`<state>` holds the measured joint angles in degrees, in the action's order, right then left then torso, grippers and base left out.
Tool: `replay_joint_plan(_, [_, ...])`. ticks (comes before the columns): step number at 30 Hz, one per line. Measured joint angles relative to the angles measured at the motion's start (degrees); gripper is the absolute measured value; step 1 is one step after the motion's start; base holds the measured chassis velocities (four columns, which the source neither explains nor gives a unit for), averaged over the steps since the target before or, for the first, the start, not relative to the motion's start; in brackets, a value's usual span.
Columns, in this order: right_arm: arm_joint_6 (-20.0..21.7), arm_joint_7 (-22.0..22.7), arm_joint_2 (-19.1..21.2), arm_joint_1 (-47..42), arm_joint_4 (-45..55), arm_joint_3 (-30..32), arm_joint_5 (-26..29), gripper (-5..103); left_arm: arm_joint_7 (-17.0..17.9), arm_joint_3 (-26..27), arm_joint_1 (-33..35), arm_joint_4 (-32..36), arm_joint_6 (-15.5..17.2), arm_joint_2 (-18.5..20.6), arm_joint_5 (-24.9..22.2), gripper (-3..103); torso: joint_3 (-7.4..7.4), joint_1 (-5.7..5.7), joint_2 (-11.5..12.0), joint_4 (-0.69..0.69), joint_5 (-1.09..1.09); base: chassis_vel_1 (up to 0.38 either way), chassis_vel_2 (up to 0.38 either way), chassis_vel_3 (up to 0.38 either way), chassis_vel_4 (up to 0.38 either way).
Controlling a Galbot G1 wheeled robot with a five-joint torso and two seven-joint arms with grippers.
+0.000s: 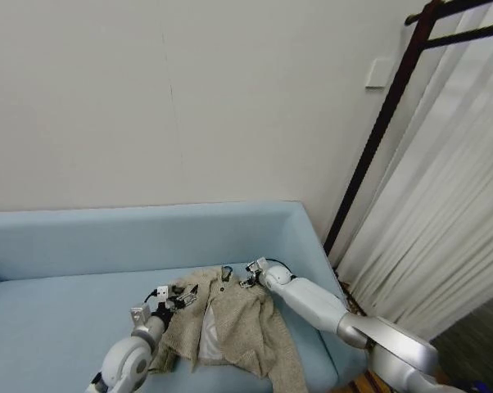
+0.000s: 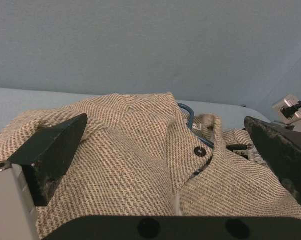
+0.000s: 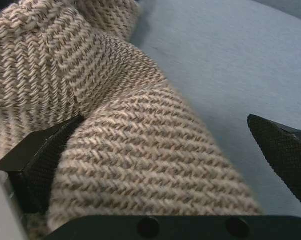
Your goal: Pick up the clothes from the sofa and hang them on the clothes hanger.
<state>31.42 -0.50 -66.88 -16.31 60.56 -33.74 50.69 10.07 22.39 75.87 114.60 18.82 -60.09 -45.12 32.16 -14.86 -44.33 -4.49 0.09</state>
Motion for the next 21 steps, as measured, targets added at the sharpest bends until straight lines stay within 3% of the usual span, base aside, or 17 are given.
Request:
replay_joint_plan(4, [1.6, 0.6, 0.7, 0.6, 3.6, -0.1, 2.3, 100, -0.2, -0.9, -0.6, -0.4, 0.1, -0.3, 0.0, 100, 0.00, 0.00, 0.0, 0.04, -0.01, 0.000, 0.000, 0.000, 0.000])
replay_joint_plan(12, [1.0, 2.4, 1.3, 0.9, 6.0, 0.4, 3.6, 100, -1.4, -1.4, -0.8, -0.7, 0.2, -0.2, 0.0, 100, 0.00, 0.00, 0.0, 0.03, -0.01, 0.000, 0.000, 0.000, 0.000])
replay_joint_plan(21, [4.3, 4.9, 4.0, -1.5, 15.0, -0.8, 6.1, 100, -1.9, -1.6, -0.9, -1.2, 0.2, -0.9, 0.0, 100, 0.00, 0.00, 0.0, 0.02, -0.01, 0.000, 0.000, 0.000, 0.000])
